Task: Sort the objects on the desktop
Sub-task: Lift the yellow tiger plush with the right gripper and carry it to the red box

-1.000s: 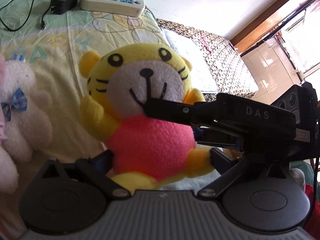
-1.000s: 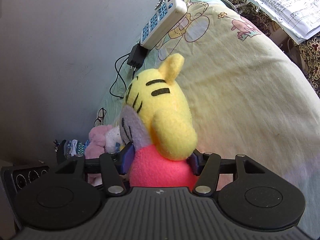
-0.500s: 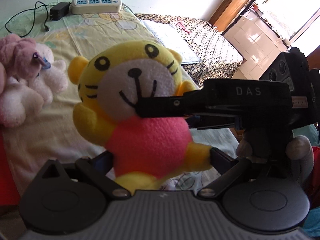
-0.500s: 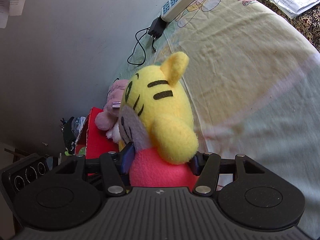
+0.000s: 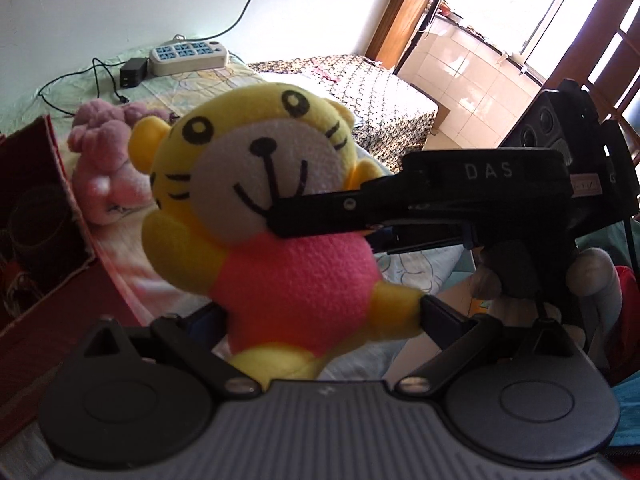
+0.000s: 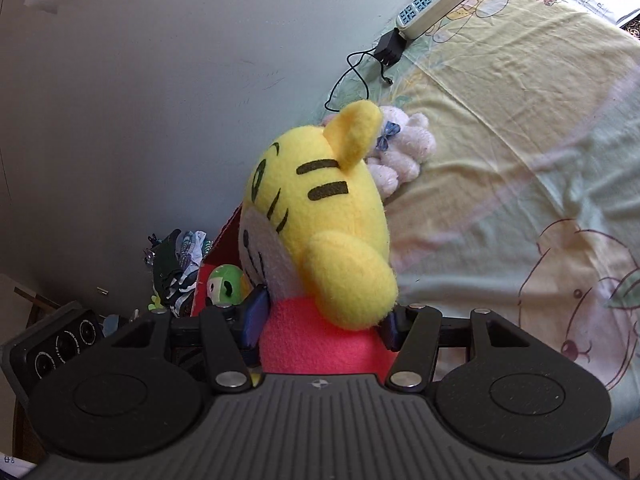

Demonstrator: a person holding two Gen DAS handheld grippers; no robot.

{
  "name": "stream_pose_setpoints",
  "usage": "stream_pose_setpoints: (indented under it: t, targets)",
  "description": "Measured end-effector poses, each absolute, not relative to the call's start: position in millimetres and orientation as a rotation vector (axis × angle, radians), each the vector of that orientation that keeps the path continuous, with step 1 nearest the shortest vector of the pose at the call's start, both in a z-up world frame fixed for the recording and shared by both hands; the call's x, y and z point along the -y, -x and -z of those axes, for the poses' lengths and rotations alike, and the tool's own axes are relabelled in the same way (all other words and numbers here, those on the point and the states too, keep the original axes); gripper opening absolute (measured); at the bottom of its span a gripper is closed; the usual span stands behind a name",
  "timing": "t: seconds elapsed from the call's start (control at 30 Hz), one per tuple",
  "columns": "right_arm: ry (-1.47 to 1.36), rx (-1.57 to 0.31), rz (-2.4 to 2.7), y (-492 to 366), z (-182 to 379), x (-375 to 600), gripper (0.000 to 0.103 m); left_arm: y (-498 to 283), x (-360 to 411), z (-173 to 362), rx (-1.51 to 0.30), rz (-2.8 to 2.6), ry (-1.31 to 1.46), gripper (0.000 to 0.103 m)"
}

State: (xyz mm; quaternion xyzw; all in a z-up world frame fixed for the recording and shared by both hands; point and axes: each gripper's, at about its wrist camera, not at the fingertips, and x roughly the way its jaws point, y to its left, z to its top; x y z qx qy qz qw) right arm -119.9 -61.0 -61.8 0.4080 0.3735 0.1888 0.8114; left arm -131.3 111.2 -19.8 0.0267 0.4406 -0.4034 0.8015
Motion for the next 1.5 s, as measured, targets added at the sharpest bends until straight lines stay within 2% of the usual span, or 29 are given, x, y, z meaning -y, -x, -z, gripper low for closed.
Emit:
stream_pose_setpoints:
  t: [0.23,0.5,0.93,1.17,1.4,1.5]
  targets:
    - [-0.843,-0.737,-0.431,151,49,-2,0.058,155,-176,9,-0.894,0.865,-0.069,0.098]
    - [-0.785,-0.67,-0.526,147,17,-58,0.058,166,-243,-21,-0.768,0.796,-0.032,0.098]
    - [-0.65,-0.522,-0.514,82,-41,-98,0.058,95,-282,-57,-0.601,0.728,0.016,0.098]
    - [-0.503,-0.537,-0.389,53,-44,-98,0.057,43,-267,-37,-0.656,0.758,0.059,0.102]
    - [-0.348,-0.713,-0.286,24,-5,-106,0.056,23,-254,8,-0.785,0.761,0.036,0.099]
    - [-0.237,-0.769,-0.278,20,1,-121,0.056,21,-258,15,-0.804,0.765,0.03,0.1]
